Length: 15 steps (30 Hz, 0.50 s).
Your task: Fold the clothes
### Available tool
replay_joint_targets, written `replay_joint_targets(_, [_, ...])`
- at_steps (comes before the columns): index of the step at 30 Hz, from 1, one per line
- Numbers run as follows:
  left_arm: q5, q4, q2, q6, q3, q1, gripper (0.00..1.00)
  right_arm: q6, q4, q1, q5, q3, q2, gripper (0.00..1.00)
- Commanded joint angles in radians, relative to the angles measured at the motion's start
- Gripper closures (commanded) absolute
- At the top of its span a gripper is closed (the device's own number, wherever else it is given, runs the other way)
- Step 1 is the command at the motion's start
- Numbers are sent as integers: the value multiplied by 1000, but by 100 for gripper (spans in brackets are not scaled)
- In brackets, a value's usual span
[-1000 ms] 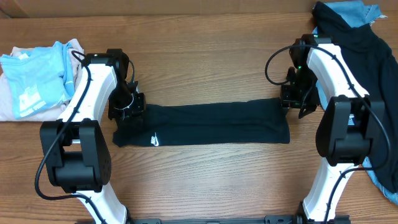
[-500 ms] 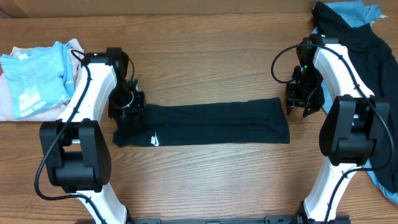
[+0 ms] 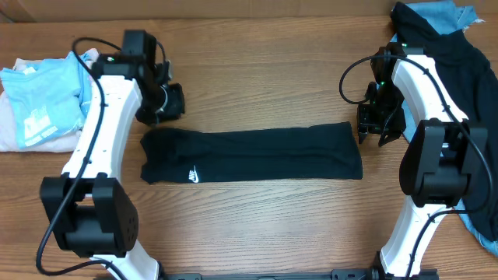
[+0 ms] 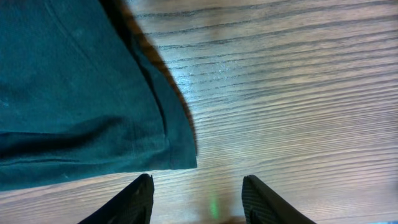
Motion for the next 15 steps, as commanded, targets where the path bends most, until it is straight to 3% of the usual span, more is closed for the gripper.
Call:
replay_joint_targets(1, [25, 28, 45, -36, -114, -2, 91, 5, 1, -4, 3, -7, -32, 51])
replay_joint_targets(9, [24, 174, 45, -61, -392, 48, 88, 5, 2, -4, 2, -7, -32, 51])
replay_joint_targets(15, [23, 221, 45, -61, -476, 67, 88, 5, 2, -4, 2, -7, -32, 49])
